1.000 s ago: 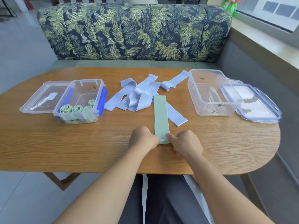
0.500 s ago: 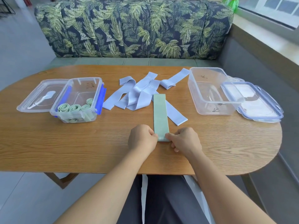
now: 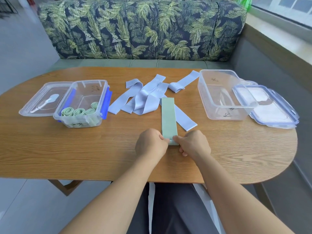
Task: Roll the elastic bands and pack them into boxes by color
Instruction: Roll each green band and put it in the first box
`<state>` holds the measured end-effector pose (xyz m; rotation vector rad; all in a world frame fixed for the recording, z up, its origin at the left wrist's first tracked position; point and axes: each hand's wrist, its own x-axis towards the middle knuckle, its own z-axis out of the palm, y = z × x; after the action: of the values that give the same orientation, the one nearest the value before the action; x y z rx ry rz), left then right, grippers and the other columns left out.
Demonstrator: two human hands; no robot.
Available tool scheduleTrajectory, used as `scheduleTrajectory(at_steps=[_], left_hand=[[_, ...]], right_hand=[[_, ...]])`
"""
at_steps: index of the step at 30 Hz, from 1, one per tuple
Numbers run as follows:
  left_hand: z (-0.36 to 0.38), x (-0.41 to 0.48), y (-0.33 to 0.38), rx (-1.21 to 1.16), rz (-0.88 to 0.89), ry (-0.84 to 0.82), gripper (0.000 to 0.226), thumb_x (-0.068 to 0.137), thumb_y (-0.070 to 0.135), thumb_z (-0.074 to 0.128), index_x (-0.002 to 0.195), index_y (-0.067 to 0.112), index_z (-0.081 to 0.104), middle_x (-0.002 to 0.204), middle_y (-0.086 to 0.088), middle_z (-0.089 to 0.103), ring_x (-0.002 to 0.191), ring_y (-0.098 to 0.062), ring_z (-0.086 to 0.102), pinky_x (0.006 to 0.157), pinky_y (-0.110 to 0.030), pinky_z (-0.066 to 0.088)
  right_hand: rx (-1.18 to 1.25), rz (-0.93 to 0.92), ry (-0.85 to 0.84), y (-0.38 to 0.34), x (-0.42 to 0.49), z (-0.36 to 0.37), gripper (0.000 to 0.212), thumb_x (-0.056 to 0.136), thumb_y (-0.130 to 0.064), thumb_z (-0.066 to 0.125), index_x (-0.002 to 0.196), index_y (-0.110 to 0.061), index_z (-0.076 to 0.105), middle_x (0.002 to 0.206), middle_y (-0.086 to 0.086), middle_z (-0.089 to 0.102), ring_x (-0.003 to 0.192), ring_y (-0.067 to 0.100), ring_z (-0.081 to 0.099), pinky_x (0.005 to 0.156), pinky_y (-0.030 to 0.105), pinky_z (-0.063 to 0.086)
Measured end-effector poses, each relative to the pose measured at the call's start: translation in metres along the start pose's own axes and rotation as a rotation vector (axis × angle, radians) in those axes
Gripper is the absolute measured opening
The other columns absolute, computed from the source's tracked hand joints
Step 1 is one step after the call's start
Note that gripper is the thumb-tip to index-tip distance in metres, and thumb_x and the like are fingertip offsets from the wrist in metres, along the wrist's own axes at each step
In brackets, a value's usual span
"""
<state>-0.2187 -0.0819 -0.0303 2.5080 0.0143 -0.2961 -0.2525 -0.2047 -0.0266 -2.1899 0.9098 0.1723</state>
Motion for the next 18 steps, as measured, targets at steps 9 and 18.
scheduleTrajectory(at_steps=[9, 18], left_hand=[[-0.011, 0.011, 0.01, 0.012, -0.098, -0.086, 0.022, 0.073, 0.036, 0.075, 0.083, 0.018, 0.069, 0.077, 0.003, 0.069, 0.07, -0.017, 0.065, 0.057, -0.026, 0.048], [-0.002, 0.011, 0.007, -0.083, 0.021, 0.006, 0.021, 0.082, 0.028, 0.07, 0.101, 0.02, 0.071, 0.101, 0.004, 0.07, 0.095, -0.019, 0.065, 0.075, -0.028, 0.052]], right_hand=[[0.307, -0.071, -0.06, 0.016, -0.003, -0.001, 0.018, 0.085, -0.022, 0.07, 0.078, -0.006, 0.07, 0.06, 0.002, 0.07, 0.049, 0.012, 0.061, 0.057, 0.032, 0.056], [0.281, -0.058, -0.061, 0.014, 0.005, 0.001, 0.02, 0.082, -0.026, 0.072, 0.072, -0.009, 0.07, 0.057, -0.001, 0.071, 0.052, 0.013, 0.065, 0.069, 0.04, 0.059]])
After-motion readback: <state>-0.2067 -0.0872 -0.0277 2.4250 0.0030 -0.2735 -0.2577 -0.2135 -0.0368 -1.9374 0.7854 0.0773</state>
